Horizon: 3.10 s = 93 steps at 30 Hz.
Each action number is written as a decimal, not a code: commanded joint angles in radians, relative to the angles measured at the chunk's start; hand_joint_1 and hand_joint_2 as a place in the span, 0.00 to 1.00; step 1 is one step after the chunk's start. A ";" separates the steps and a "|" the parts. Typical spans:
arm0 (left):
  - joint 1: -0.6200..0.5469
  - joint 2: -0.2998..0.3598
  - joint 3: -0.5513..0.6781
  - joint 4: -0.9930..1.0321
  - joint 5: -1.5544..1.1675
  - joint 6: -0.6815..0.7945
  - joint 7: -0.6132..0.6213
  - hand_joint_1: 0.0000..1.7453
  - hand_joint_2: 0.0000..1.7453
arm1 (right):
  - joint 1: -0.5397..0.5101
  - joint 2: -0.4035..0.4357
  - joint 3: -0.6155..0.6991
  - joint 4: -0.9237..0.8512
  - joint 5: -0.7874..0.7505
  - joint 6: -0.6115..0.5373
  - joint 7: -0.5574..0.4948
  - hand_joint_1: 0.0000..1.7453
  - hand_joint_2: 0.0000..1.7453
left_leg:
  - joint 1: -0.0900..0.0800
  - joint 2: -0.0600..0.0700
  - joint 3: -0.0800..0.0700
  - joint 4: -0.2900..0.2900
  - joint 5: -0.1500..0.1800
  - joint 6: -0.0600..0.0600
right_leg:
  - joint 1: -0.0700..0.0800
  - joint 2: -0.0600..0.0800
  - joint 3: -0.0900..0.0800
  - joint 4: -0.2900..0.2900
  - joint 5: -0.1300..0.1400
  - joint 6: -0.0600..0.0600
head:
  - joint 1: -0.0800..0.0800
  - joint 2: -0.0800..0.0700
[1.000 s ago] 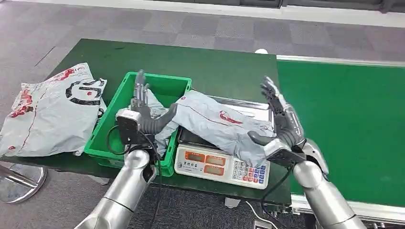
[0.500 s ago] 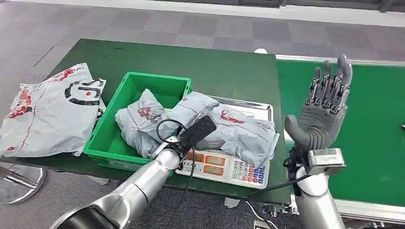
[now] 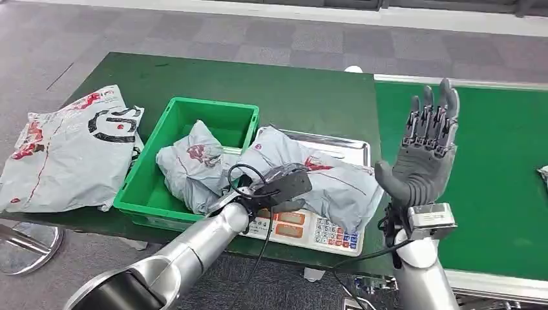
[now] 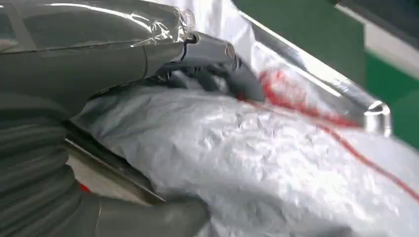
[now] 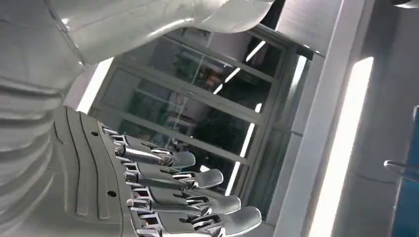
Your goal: Moved the parcel from conveyor to table for the left to box.
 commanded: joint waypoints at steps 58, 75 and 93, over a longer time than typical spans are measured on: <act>0.121 0.210 0.526 -0.250 -0.583 0.120 0.088 0.00 1.00 | 0.098 0.128 -0.209 -0.056 0.094 0.039 0.009 0.00 1.00 | 0.001 0.003 0.005 -0.002 -0.001 -0.001 | 0.001 0.003 0.003 0.000 -0.001 -0.004 | 0.000 0.000; 0.321 0.209 0.572 -0.688 -0.204 0.589 -0.223 0.00 0.00 | 0.092 0.119 -0.196 -0.045 0.058 0.049 0.004 0.00 1.00 | 0.001 0.004 0.005 -0.002 -0.002 -0.001 | 0.002 0.004 0.002 -0.001 -0.001 -0.005 | 0.000 0.000; 0.386 0.187 0.347 -0.625 0.424 -0.299 -0.467 0.00 0.00 | 0.039 0.095 -0.263 0.173 -0.108 0.161 0.123 0.00 1.00 | 0.001 0.002 0.008 -0.004 -0.001 -0.001 | 0.002 0.001 0.006 -0.004 -0.002 -0.005 | 0.000 0.000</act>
